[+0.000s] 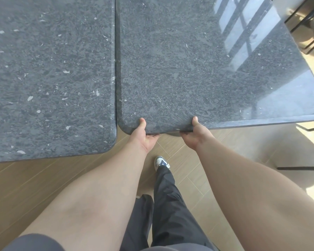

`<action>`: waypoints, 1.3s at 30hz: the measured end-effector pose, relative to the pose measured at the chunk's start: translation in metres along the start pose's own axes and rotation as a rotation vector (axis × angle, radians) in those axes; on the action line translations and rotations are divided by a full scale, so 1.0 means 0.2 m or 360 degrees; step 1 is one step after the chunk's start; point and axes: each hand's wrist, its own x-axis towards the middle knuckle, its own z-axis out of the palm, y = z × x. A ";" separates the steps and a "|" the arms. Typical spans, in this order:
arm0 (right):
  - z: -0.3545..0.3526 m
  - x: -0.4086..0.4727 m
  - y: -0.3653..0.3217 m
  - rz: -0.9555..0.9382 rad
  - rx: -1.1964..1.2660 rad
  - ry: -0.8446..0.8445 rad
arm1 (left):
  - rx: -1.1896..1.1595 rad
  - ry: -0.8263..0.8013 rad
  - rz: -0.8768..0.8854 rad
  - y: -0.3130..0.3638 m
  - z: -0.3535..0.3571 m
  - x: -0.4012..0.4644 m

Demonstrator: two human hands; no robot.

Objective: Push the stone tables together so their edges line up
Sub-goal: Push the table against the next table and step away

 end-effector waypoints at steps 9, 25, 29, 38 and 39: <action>-0.02 0.01 0.01 -0.0016 -0.0037 -0.0025 | -0.0044 0.0001 -0.0010 0.00 -0.02 0.00; -0.07 0.02 0.02 -0.0040 -0.0045 -0.0042 | -0.0019 -0.0008 -0.0004 -0.01 -0.06 -0.02; -0.09 0.03 0.02 -0.0028 -0.0036 -0.0038 | -0.0013 -0.0021 -0.0016 -0.02 -0.08 -0.03; -0.15 0.00 0.05 -0.0037 -0.0014 -0.0066 | -0.0009 -0.0008 0.0004 -0.05 -0.13 -0.06; -0.16 -0.01 0.06 -0.0037 -0.0011 -0.0064 | -0.0012 -0.0007 0.0006 -0.06 -0.14 -0.07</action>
